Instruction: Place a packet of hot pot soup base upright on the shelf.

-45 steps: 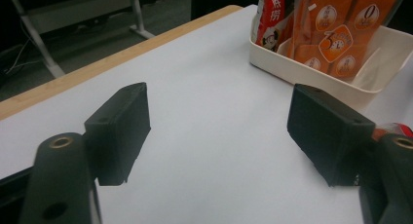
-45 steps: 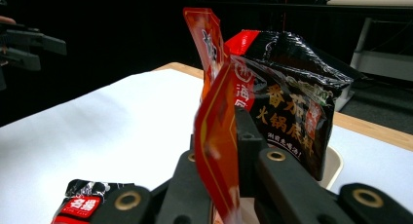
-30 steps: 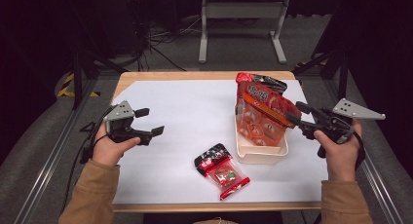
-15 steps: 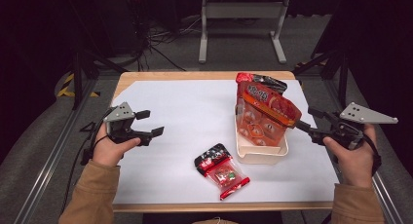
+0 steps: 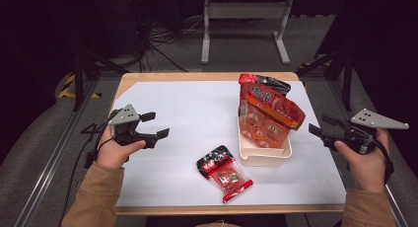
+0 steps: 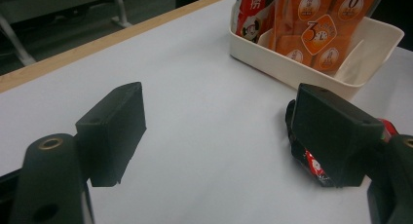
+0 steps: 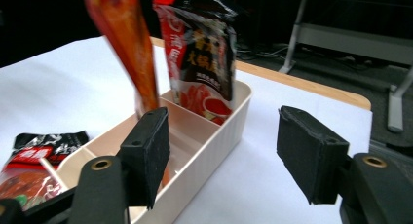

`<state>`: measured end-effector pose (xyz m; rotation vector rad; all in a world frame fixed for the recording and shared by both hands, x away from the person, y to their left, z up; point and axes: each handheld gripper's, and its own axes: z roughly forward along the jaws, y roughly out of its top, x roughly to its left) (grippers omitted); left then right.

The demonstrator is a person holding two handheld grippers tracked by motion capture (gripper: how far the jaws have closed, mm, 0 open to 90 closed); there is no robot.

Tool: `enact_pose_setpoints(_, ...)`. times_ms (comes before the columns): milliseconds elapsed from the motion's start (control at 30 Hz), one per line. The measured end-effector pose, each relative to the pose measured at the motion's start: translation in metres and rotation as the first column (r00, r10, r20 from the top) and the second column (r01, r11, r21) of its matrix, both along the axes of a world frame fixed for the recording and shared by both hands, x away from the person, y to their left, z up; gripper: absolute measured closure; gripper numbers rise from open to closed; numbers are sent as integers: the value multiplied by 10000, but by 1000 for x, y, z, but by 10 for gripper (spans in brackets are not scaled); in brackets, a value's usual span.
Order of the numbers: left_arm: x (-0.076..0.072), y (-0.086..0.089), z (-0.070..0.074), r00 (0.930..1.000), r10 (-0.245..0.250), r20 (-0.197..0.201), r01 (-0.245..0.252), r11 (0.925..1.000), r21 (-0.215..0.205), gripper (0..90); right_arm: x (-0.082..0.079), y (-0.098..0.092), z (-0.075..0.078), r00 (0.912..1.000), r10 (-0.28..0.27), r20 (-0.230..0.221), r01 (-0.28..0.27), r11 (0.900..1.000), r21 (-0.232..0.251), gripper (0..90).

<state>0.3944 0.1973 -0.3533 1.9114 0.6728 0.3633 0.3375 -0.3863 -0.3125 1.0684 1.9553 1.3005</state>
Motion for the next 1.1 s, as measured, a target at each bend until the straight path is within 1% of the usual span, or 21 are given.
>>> enact_pose_setpoints(67,-1,-1,0,10000,-14,26,14,10000,14,190,3,-2,-4,9998,-165,-62,164,9998,-102,368)
enact_pose_setpoints(167,-2,-2,0,10000,-11,81,10,10000,16,184,9,-2,-12,9993,-312,-224,309,9994,-127,367)
enact_pose_setpoints(267,-2,-3,0,9999,99,107,-98,9999,-75,164,14,-2,-17,9987,-383,-340,379,9992,-140,351)
enact_pose_setpoints(300,-2,-3,0,9999,101,72,-101,9999,-49,147,15,-1,-19,9986,-389,-363,384,9991,-163,347)
enact_pose_setpoints(333,-2,-3,0,9999,130,-93,-131,9998,-175,132,16,-1,-20,9984,-410,-386,403,9990,-194,347)
enact_pose_setpoints(367,-2,-3,0,9988,158,-457,-174,9993,-345,126,17,-1,-21,9981,-450,-431,441,9988,-216,347)
enact_pose_setpoints(400,-2,-3,-1,9982,158,-575,-186,9986,-492,111,17,-1,-22,9981,-467,-410,457,9987,-242,347)
enact_pose_setpoints(433,-2,-4,-1,9989,101,-451,-121,9990,-441,108,18,0,-22,9979,-490,-415,480,9986,-235,347)
enact_pose_setpoints(500,-2,-8,-3,9990,-47,-445,33,9995,-303,123,18,0,-22,9980,-465,-428,454,9986,-267,348)
enact_pose_setpoints(567,-2,-10,-5,9989,-131,-443,119,9995,-285,124,18,0,-22,9978,-462,-469,449,9986,-280,348)
enact_pose_setpoints(633,-3,-13,-7,9978,-263,-616,247,9993,-270,128,19,1,-23,9978,-456,-486,440,9985,-339,357)
enact_pose_setpoints(667,-3,-14,-8,9976,-371,-587,351,9988,-339,139,19,1,-24,9976,-484,-499,464,9981,-408,359)
enact_pose_setpoints(733,-4,-16,-13,9962,-529,-692,498,9977,-452,165,20,2,-24,9975,-477,-517,450,9977,-510,358)
enact_pose_setpoints(833,-5,-24,-22,9918,-883,-920,850,9956,-388,193,20,2,-25,9976,-416,-561,389,9981,-487,358)
enact_pose_setpoints(867,-5,-27,-24,9909,-971,-928,938,9948,-396,202,21,2,-26,9975,-434,-563,405,9979,-507,358)
enact_pose_setpoints(900,-5,-31,-26,9898,-1092,-914,1065,9937,-342,208,21,3,-26,9974,-425,-578,396,9980,-490,358)
enact_pose_setpoints(933,-6,-35,-28,9881,-1170,-999,1141,9929,-342,211,21,3,-26,9974,-426,-580,397,9980,-489,358)
enact_pose_setpoints(967,-7,-38,-30,9856,-1280,-1104,1265,9917,-208,214,21,3,-26,9975,-418,-577,390,9980,-489,357)
enact_pose_setpoints(1067,-8,-47,-36,9814,-1386,-1331,1392,9903,-51,216,21,3,-27,9975,-399,-577,375,9984,-426,351)
enact_pose_setpoints(1100,-8,-50,-38,9792,-1438,-1434,1439,9895,-95,214,21,3,-27,9973,-426,-590,403,9984,-405,350)
